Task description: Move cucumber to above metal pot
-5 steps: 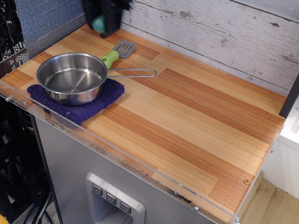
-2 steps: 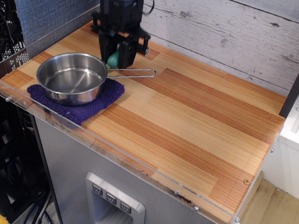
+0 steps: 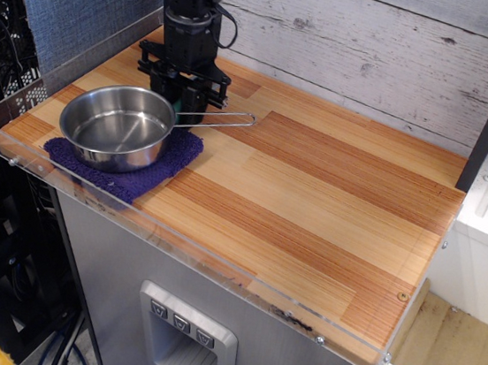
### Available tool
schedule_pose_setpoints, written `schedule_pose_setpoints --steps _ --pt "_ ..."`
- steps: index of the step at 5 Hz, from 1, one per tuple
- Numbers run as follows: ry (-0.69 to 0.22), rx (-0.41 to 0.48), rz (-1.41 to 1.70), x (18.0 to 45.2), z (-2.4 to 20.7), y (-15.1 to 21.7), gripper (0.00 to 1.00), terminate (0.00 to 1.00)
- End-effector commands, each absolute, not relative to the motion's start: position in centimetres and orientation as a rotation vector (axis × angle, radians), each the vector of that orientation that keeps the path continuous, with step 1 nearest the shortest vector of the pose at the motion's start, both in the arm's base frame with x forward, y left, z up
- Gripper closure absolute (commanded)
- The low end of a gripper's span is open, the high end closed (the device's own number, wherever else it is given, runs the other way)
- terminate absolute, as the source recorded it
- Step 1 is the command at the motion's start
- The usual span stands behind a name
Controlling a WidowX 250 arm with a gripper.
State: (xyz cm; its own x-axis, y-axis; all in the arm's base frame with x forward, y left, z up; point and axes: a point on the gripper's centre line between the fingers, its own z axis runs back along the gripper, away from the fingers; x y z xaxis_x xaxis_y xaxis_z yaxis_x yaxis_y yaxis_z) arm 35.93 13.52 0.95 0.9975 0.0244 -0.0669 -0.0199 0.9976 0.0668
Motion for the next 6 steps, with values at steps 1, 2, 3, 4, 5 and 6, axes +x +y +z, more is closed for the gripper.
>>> schedule_pose_setpoints --steps 1,2,3,4,5,6 --pt "-0.063 0.025 0.002 36.0 6.4 13.5 0.0 0.0" --pt "-0.163 -0.003 -0.002 35.7 10.3 13.6 0.0 0.0" --pt "-0.226 -0.01 -0.017 35.1 12.8 13.8 0.0 0.0" --pt "-0.201 -0.025 -0.015 34.0 14.0 14.3 0.0 0.0" --pt "-0.153 -0.027 -0.029 32.4 14.0 15.3 0.0 0.0" --pt "-0.153 -0.027 -0.029 32.4 14.0 15.3 0.0 0.0"
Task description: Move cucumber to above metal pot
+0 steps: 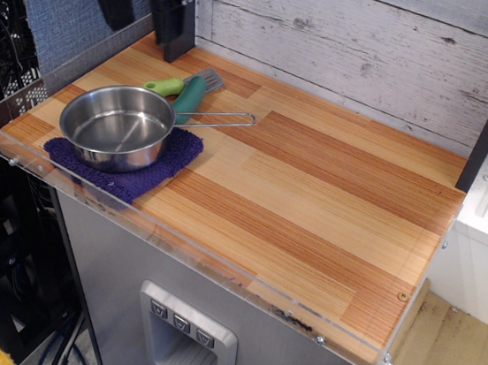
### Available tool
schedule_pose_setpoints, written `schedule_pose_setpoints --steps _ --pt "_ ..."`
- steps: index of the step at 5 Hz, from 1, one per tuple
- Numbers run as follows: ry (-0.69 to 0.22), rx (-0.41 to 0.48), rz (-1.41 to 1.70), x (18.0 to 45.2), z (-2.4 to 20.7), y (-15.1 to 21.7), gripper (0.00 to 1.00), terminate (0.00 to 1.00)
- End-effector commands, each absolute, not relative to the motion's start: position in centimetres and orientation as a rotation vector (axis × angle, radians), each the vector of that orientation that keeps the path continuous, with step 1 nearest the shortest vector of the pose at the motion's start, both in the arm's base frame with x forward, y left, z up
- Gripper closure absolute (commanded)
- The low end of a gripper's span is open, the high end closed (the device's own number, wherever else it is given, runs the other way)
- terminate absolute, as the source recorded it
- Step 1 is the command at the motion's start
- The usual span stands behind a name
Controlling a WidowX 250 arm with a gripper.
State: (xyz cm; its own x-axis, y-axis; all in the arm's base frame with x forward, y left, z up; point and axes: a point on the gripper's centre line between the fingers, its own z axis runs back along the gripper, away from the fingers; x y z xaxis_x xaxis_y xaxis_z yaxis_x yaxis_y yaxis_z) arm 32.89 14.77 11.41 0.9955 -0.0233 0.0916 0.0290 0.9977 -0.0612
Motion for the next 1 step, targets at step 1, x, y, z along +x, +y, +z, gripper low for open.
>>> schedule_pose_setpoints --steps 1 --pt "-0.153 -0.027 -0.029 32.42 13.98 15.3 0.0 1.0"
